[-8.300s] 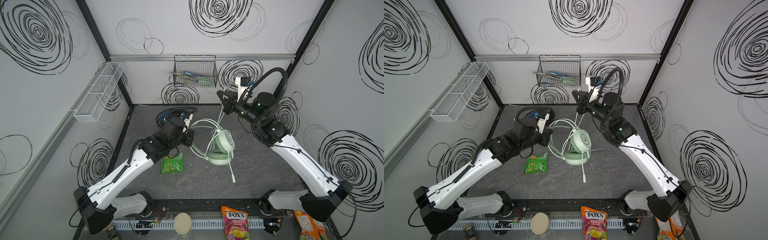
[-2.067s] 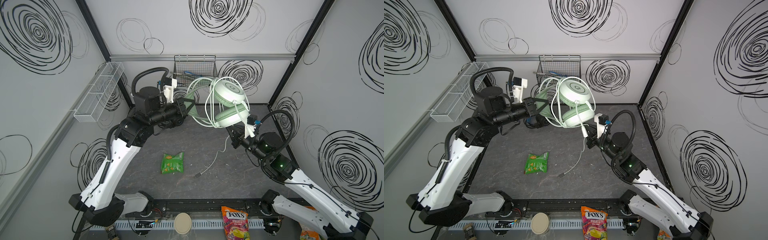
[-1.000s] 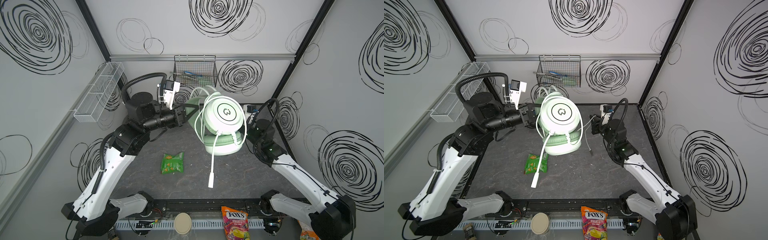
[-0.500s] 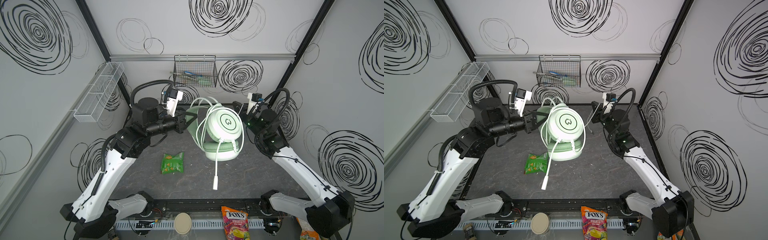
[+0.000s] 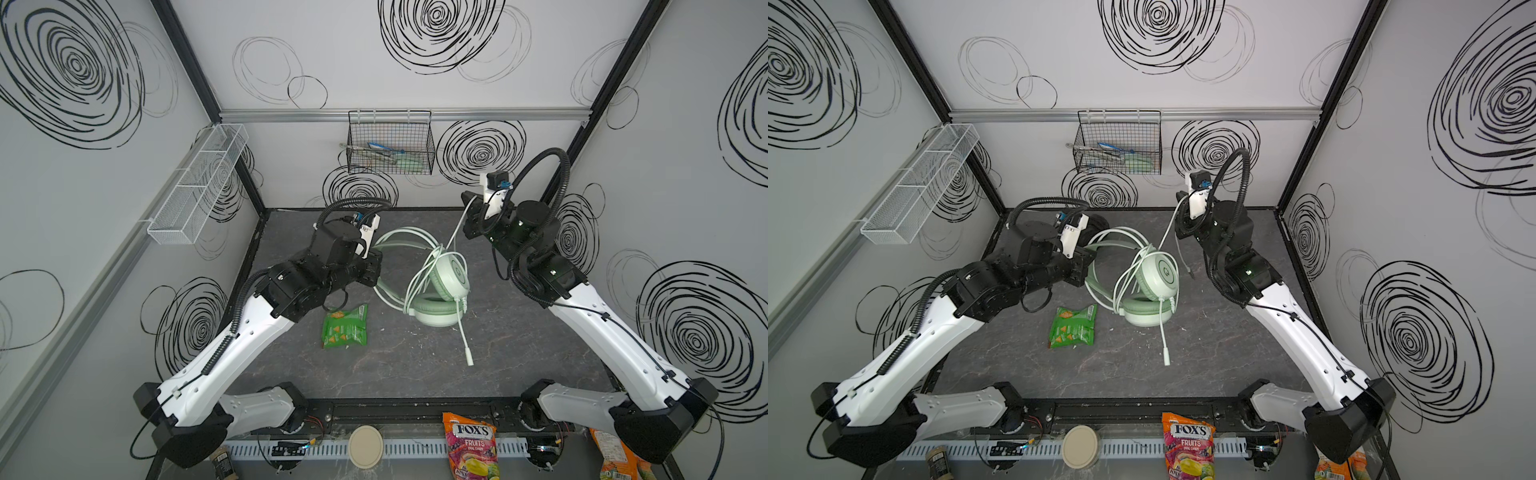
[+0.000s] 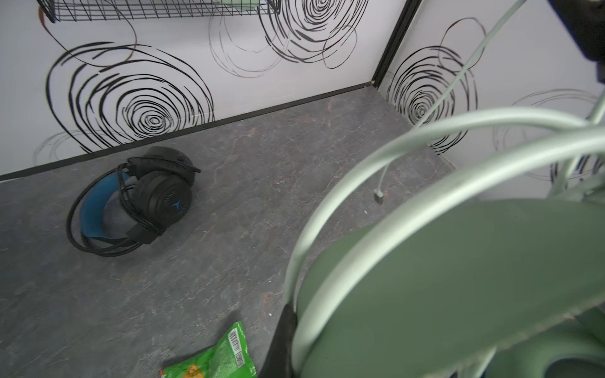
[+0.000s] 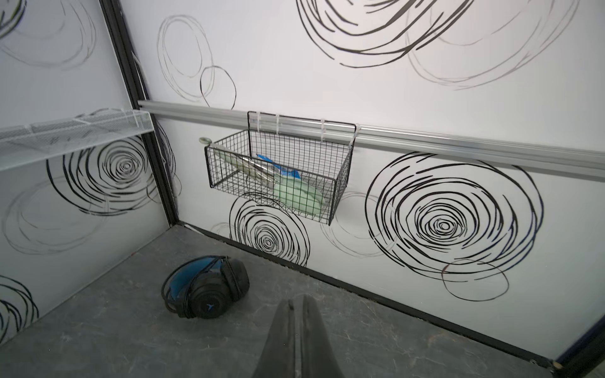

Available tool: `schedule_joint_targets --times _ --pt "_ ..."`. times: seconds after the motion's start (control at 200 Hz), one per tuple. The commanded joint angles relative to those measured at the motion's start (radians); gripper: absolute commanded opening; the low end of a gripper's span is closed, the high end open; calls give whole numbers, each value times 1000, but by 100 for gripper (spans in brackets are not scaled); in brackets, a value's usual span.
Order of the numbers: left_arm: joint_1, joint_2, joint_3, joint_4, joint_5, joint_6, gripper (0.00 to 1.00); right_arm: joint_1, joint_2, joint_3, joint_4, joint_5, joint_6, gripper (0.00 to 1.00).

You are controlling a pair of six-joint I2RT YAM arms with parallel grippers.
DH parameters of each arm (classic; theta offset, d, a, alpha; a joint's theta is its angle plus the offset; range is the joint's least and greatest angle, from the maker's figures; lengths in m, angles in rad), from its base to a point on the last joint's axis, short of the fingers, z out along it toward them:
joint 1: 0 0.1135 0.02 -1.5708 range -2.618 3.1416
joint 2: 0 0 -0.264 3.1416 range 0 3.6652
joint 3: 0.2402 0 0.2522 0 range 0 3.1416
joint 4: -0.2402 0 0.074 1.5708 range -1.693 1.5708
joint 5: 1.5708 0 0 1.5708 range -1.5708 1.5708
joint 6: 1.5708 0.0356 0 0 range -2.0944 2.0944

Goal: Wrap the headphones

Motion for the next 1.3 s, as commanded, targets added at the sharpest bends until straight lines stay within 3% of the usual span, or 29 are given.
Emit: schedule_joint_targets --times 0.0,0.265,0.435,0.64,0.901,1.031,1.196,1.296 --pt "-34 22 -6 35 -139 76 0 66 -10 26 -23 151 -137 0" --pt "-45 95 -19 35 -292 68 0 166 -27 33 -58 276 -238 0" --pt "-52 160 31 -11 -599 -6 0 267 -8 51 -83 412 -327 0" --pt "-50 197 66 41 -848 36 0 380 25 74 -110 572 -402 0" --pt "-39 217 109 200 -956 162 0 437 38 95 -143 690 -454 0" --pt "-39 233 129 276 -984 196 0 468 29 131 -175 669 -397 0" --pt "-51 261 162 343 -981 204 0 499 39 242 -294 577 -160 0" --pt "-54 281 204 320 -939 148 0 502 40 285 -338 512 -39 0"
